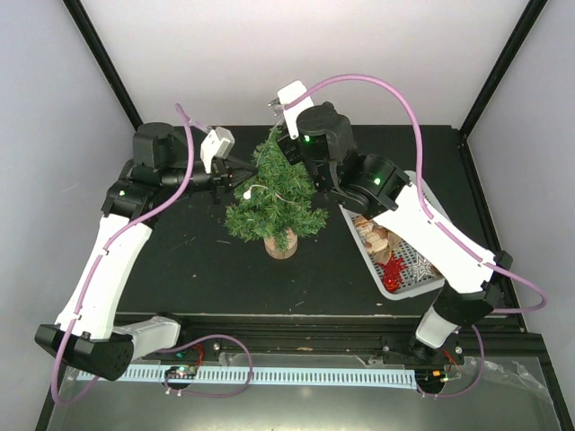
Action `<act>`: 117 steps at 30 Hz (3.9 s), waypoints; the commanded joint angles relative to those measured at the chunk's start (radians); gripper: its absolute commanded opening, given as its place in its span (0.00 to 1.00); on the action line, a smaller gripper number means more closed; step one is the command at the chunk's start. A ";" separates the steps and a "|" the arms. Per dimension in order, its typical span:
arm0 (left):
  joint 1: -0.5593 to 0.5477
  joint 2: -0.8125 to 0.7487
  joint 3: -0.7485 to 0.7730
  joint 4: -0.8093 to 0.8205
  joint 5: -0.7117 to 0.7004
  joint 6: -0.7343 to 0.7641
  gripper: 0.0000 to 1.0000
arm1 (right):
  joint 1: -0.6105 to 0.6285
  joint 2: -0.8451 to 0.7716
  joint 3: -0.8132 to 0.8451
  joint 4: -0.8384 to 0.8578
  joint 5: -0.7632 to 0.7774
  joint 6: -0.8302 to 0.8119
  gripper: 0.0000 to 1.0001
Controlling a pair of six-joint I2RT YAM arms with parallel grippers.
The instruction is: Decorate the small christmas tree
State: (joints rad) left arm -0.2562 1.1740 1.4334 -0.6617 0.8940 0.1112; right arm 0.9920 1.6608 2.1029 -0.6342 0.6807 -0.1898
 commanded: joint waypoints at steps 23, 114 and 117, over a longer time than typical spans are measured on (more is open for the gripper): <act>0.008 -0.030 -0.105 -0.041 -0.038 0.075 0.05 | 0.006 -0.243 -0.221 -0.185 -0.067 0.302 0.12; 0.212 -0.106 0.155 -0.412 -0.454 0.063 0.54 | -0.467 -0.489 -0.676 -0.653 -0.455 1.017 0.53; 0.238 -0.118 0.088 -0.377 -0.503 0.026 0.55 | -0.598 -0.494 -0.741 -0.625 -0.527 0.983 0.54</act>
State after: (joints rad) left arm -0.0509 1.0672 1.5745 -1.0454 0.4934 0.2173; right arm 0.5240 1.1938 1.4178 -1.2762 0.2943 0.7776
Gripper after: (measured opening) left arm 0.537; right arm 0.531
